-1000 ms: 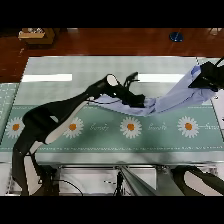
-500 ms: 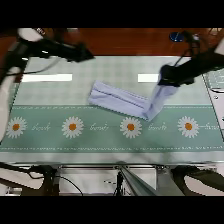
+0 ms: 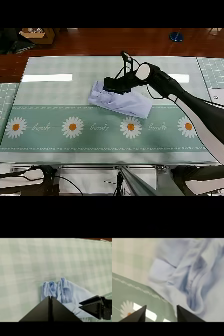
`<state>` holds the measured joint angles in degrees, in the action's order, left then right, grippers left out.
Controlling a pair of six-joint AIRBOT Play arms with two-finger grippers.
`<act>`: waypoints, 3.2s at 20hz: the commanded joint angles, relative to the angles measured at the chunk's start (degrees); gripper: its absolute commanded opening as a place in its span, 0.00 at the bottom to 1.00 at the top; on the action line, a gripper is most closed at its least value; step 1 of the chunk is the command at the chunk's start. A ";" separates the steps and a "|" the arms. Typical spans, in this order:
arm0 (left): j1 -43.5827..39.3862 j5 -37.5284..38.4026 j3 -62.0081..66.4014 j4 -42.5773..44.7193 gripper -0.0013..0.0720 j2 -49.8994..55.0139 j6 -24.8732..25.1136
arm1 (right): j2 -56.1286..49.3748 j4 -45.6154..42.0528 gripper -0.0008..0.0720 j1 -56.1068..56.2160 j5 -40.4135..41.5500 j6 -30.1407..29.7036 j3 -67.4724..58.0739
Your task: Fold the shirts.
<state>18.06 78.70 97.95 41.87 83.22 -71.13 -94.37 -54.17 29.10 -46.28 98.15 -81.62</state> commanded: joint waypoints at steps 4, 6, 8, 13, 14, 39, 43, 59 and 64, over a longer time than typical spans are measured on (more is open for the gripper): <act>-0.90 0.81 -5.25 0.24 0.04 -0.37 1.51 | 5.64 -6.64 0.64 -9.22 -14.16 -4.94 -0.15; -0.96 0.83 -7.30 0.22 0.05 -0.11 1.51 | 10.19 -17.14 0.63 -15.91 -23.82 -3.80 -0.15; -0.94 0.87 -8.55 0.22 0.05 0.13 1.64 | 13.33 -26.10 0.63 -22.93 -33.81 -3.85 0.31; -0.94 1.07 -8.81 0.22 0.23 0.22 1.70 | 19.26 -14.69 0.77 -34.62 -29.35 -5.03 19.19; -0.94 1.33 -8.81 0.22 0.28 0.22 1.70 | 19.61 -9.53 0.77 -35.12 -25.62 -6.64 23.93; -0.94 2.47 -8.81 0.20 0.28 0.44 1.70 | 45.48 -4.87 0.05 -58.64 -30.71 -5.73 18.84; -0.94 1.22 -8.81 0.20 0.28 0.92 1.68 | 47.69 -19.65 0.05 -76.22 -47.19 -8.79 14.84; 2.36 -1.11 -8.81 0.15 0.28 2.01 3.43 | 51.60 -68.48 0.05 -102.97 -47.91 -12.55 40.79; 2.51 -1.77 -8.81 0.17 0.28 2.01 3.45 | 50.53 -72.89 0.36 -106.55 -38.12 -13.25 44.65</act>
<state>20.40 77.43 89.17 42.02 85.23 -67.88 -43.22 -123.85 -75.26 -89.91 85.62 -39.53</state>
